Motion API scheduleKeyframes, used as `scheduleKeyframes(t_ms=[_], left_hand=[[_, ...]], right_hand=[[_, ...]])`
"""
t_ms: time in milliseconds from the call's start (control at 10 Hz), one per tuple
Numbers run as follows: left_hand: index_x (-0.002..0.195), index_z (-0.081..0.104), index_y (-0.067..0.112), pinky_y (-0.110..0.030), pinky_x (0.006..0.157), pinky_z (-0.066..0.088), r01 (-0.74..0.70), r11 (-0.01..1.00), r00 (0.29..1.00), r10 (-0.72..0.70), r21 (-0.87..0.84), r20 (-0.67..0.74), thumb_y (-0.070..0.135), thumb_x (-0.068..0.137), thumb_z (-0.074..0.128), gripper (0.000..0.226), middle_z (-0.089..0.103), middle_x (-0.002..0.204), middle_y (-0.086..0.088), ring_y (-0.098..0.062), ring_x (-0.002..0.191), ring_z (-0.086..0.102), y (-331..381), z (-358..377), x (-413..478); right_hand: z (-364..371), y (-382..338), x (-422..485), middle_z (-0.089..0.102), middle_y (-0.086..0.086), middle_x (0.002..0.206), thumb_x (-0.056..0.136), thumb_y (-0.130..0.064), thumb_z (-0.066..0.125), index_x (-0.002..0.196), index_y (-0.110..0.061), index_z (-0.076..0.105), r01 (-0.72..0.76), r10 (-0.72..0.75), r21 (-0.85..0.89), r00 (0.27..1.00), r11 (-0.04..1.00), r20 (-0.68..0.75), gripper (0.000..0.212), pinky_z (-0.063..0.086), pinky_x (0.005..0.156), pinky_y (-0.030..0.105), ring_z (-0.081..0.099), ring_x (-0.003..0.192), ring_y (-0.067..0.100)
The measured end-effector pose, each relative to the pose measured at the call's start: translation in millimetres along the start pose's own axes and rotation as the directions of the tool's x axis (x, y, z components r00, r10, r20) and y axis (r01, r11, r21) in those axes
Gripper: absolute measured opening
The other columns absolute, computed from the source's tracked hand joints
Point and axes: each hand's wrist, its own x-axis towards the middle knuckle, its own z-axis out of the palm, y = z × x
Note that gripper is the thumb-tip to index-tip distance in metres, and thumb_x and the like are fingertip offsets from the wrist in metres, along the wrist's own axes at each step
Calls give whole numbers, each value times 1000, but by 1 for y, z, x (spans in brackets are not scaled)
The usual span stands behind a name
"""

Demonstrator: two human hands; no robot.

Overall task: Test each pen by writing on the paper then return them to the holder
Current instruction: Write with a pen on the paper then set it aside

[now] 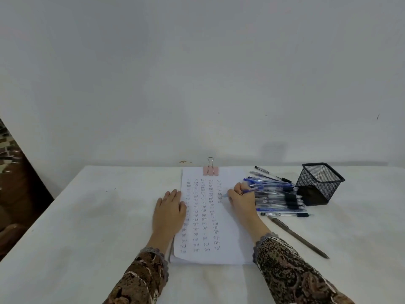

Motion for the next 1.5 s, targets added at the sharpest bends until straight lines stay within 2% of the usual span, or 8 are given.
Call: scheduleKeyframes(t_ms=[100, 300, 500, 700, 800, 1200, 1300, 1500], left_hand=[[146, 24, 14, -34, 117, 7, -2, 1000, 1000, 2, 3, -2, 27, 99, 24, 48, 21, 154, 0, -16, 143, 12, 1, 0, 1], [146, 23, 14, -34, 117, 6, 5, 1000, 1000, -5, -6, 3, 27, 99, 24, 49, 20, 154, -1, -16, 143, 12, 0, 1, 0], [146, 22, 14, -34, 117, 5, 5, 1000, 1000, -4, -11, 11, 27, 99, 23, 49, 19, 155, 0, -16, 144, 11, 0, 1, 0], [146, 23, 14, -34, 118, 6, 5, 1000, 1000, -5, -15, 10, 27, 99, 24, 48, 20, 154, 0, -16, 143, 11, 0, 0, 0], [146, 23, 14, -34, 118, 6, 6, 1000, 1000, -6, -14, 10, 27, 99, 23, 48, 20, 154, 0, -16, 143, 11, 0, 0, 0], [146, 22, 15, -33, 117, 4, 13, 1000, 1000, -13, -7, 19, 28, 99, 22, 49, 18, 155, 1, -15, 144, 10, 0, 0, -1], [146, 22, 15, -33, 117, 4, 15, 1000, 1000, -15, -5, 20, 28, 99, 23, 48, 18, 155, 1, -15, 144, 10, 0, 0, -1], [146, 22, 15, -33, 117, 4, 17, 1000, 1000, -16, -10, 18, 27, 100, 23, 48, 18, 155, 1, -15, 144, 10, 1, -1, -2]], right_hand=[[3, 4, -2, 21, -15, 46, 71, 22, 45, 56, -22, 19, 31, -35, -93, 999, 995, -37, 53, 14, 47, 18, 15, 48, 7], [7, 4, -5, 23, -16, 46, 70, 22, 47, 60, -21, 21, 66, -62, -166, 998, 984, 30, 52, 16, 46, 14, 17, 45, 2], [10, 0, -10, 23, -7, 53, 71, 19, 50, 55, -20, 21, 85, -75, -238, 996, 968, 50, 51, 22, 45, 10, 20, 43, 2], [7, -2, -11, 21, -10, 48, 70, 18, 50, 52, -20, 22, 86, -73, -260, 995, 962, 61, 50, 21, 45, 11, 20, 42, 2], [6, -2, -11, 21, -10, 48, 71, 19, 49, 54, -19, 22, 92, -92, -237, 996, 967, 12, 50, 21, 44, 10, 20, 40, 2], [5, -1, -10, 22, -4, 53, 71, 17, 51, 54, -18, 22, 107, -111, -262, 994, 959, -1, 49, 21, 48, 13, 20, 44, 3], [4, -1, -10, 21, -3, 53, 71, 17, 51, 54, -19, 21, 118, -109, -275, 993, 954, 46, 49, 20, 49, 15, 18, 48, 6], [4, 2, -6, 23, -6, 52, 70, 18, 51, 52, -19, 21, 115, -125, -261, 992, 958, -25, 51, 21, 52, 17, 20, 47, 4]])
